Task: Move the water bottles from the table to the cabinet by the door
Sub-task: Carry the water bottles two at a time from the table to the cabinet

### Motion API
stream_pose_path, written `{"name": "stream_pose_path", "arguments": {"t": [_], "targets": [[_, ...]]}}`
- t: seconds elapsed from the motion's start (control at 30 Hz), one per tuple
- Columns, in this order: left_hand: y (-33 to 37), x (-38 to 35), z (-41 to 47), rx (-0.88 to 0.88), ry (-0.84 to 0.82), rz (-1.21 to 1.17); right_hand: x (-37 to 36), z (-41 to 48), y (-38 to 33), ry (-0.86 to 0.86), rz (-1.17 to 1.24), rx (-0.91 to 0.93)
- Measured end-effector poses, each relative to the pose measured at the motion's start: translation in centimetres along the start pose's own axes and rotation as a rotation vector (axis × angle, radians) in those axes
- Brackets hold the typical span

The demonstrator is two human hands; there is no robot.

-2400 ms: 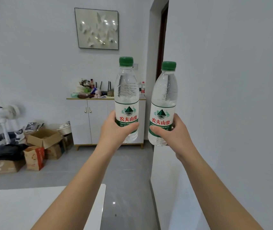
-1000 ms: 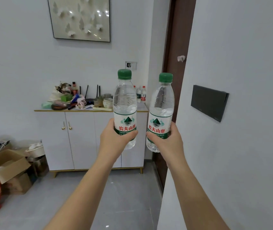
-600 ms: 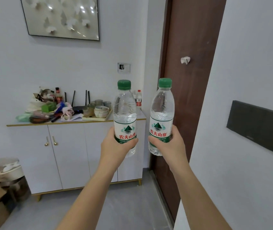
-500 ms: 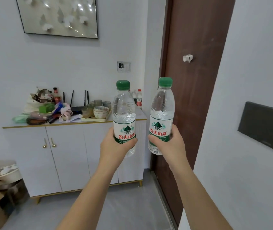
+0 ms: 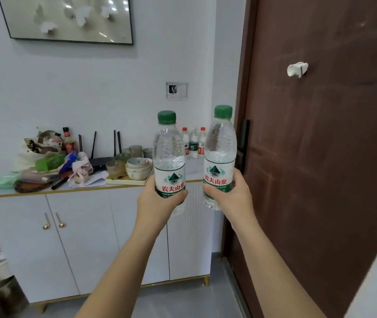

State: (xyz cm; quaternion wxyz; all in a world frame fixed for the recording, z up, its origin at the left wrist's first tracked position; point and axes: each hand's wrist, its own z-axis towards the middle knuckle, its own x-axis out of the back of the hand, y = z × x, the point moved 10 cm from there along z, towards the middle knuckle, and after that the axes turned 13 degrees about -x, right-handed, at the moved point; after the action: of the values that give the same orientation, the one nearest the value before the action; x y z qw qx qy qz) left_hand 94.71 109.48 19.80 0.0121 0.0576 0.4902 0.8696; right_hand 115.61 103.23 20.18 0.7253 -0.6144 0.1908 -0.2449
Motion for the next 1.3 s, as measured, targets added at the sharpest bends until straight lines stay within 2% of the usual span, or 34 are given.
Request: {"name": "stream_pose_path", "arguments": {"t": [0.47,1.0,1.3], "targets": [[-10.5,-6.5,17.8,-0.03,0.014,0.051,-3.3,21.0,4.8,0.04,-0.016,-0.029],[-26.6,-17.4,42.0,-0.037,-0.134,-0.005,-9.6,46.7,12.1,0.174,-0.081,-0.109],[-37.0,-23.0,46.0,0.085,-0.2,0.002,-11.4,55.5,20.8,0.162,-0.171,-0.252]]}}
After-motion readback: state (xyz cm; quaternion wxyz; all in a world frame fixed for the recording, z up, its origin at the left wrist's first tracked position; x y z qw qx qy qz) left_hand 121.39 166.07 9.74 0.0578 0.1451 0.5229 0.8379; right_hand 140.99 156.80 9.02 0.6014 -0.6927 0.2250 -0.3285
